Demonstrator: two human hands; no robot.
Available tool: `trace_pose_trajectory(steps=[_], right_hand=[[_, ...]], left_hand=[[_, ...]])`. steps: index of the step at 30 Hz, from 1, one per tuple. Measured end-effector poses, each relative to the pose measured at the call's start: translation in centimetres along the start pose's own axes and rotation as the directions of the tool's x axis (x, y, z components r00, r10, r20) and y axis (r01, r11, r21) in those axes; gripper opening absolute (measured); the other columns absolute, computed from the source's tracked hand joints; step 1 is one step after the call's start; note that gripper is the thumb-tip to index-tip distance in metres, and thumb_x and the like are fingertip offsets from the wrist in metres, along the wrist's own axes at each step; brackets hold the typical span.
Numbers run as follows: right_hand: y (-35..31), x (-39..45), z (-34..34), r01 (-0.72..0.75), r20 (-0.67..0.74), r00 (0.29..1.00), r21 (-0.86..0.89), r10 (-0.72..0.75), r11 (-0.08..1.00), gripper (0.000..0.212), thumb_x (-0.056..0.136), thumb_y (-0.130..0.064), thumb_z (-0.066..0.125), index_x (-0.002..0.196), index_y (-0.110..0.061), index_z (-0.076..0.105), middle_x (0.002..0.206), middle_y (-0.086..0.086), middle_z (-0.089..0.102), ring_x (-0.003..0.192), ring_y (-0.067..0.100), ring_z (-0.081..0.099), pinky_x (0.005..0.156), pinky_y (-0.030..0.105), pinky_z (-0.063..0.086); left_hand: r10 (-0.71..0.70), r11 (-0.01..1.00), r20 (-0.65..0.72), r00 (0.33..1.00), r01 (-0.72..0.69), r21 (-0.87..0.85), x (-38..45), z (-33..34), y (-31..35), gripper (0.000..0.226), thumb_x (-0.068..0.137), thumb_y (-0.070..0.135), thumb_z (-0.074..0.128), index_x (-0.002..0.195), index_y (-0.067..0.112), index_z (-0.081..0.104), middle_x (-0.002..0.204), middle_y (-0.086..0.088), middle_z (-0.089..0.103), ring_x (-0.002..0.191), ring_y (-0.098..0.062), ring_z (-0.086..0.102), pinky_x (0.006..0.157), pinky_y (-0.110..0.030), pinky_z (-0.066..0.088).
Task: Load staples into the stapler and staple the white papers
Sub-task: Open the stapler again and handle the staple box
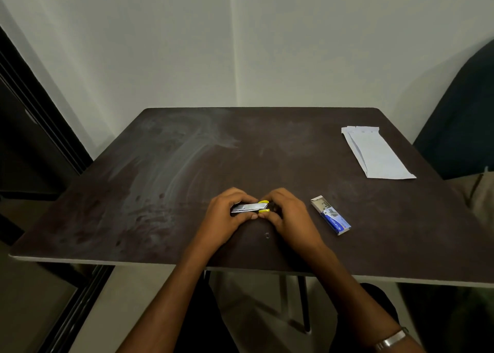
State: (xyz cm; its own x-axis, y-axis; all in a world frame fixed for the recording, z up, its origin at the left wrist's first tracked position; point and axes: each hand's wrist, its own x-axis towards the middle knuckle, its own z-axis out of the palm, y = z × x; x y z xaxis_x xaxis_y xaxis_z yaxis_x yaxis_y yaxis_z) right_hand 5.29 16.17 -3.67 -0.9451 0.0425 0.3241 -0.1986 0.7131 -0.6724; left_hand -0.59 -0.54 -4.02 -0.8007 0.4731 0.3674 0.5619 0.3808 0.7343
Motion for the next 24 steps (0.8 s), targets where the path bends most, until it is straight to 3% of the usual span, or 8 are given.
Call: trace_pose_trajectory(steps=[4,7,10,14,17,21,24], right_hand=[[0.3,0.1,-0.1,-0.002,0.041,0.999,-0.027,0.003,1.0,0.04,0.083,-0.018,0.069,0.121,-0.012,0.061,0.11,0.002,0.057,0.099,0.009,0.052,0.086,0.012,0.034],[0.6,0.0,-0.2,-0.015,0.055,0.998,-0.035,0.017,0.999,0.046,0.083,-0.018,0.069,0.127,-0.012,0.057,0.109,0.0,0.053,0.088,0.004,0.049,0.078,0.001,0.032],[0.7,-0.5,-0.3,-0.036,0.019,0.999,-0.009,0.036,0.999,0.052,0.082,-0.016,0.071,0.13,-0.014,0.052,0.108,-0.005,0.044,0.078,0.002,0.048,0.072,0.001,0.037],[0.4,-1.6,-0.7,-0.031,-0.036,0.999,0.022,0.032,0.999,0.036,0.081,-0.017,0.071,0.114,-0.022,0.058,0.108,-0.007,0.042,0.074,0.008,0.05,0.07,0.008,0.043],[0.3,-2.4,-1.2,0.006,0.017,1.0,0.033,-0.007,0.999,0.02,0.081,-0.021,0.072,0.1,-0.021,0.064,0.101,-0.006,0.047,0.071,0.008,0.05,0.065,0.01,0.041],[0.6,-3.2,-1.4,0.06,0.106,0.992,0.019,-0.062,0.998,0.021,0.078,-0.028,0.074,0.098,-0.023,0.069,0.104,-0.004,0.048,0.078,-0.008,0.045,0.07,0.006,0.036],[0.8,-3.3,-1.5,0.079,0.162,0.984,-0.043,-0.071,0.996,0.021,0.078,-0.031,0.074,0.098,-0.026,0.069,0.103,-0.005,0.047,0.085,-0.005,0.042,0.074,0.007,0.03]], left_hand=[[-0.016,1.0,-0.002,1.0,0.016,0.008,-0.1,-0.2,0.1,0.029,0.072,0.014,0.079,0.1,0.017,0.073,0.096,0.005,0.067,0.093,-0.003,0.061,0.079,-0.008,0.044],[-0.016,1.0,0.004,1.0,0.016,0.004,-0.2,-0.1,0.0,0.031,0.072,0.013,0.079,0.102,0.016,0.073,0.098,0.003,0.067,0.094,-0.004,0.062,0.081,-0.009,0.045],[-0.026,1.0,-0.004,1.0,0.026,0.009,-0.2,-0.1,-0.1,0.034,0.072,0.014,0.08,0.104,0.018,0.072,0.099,0.004,0.067,0.095,-0.002,0.062,0.082,-0.01,0.045],[-0.024,1.0,-0.011,1.0,0.024,0.01,-0.3,-0.1,0.0,0.034,0.071,0.014,0.08,0.104,0.018,0.072,0.099,0.004,0.067,0.095,-0.002,0.062,0.082,-0.01,0.046],[-0.017,1.0,-0.009,1.0,0.018,0.015,-0.3,0.0,0.1,0.033,0.072,0.014,0.079,0.104,0.018,0.072,0.099,0.004,0.067,0.094,-0.003,0.062,0.083,-0.014,0.047],[0.022,0.997,0.002,1.0,-0.022,0.076,-0.5,0.5,0.3,0.029,0.074,0.024,0.076,0.102,0.023,0.07,0.1,0.01,0.067,0.095,-0.003,0.06,0.089,-0.032,0.049],[0.012,0.995,-0.013,1.0,-0.011,0.1,-0.5,0.8,0.3,0.031,0.073,0.032,0.072,0.103,0.028,0.068,0.101,0.012,0.066,0.098,-0.004,0.06,0.091,-0.044,0.048]])
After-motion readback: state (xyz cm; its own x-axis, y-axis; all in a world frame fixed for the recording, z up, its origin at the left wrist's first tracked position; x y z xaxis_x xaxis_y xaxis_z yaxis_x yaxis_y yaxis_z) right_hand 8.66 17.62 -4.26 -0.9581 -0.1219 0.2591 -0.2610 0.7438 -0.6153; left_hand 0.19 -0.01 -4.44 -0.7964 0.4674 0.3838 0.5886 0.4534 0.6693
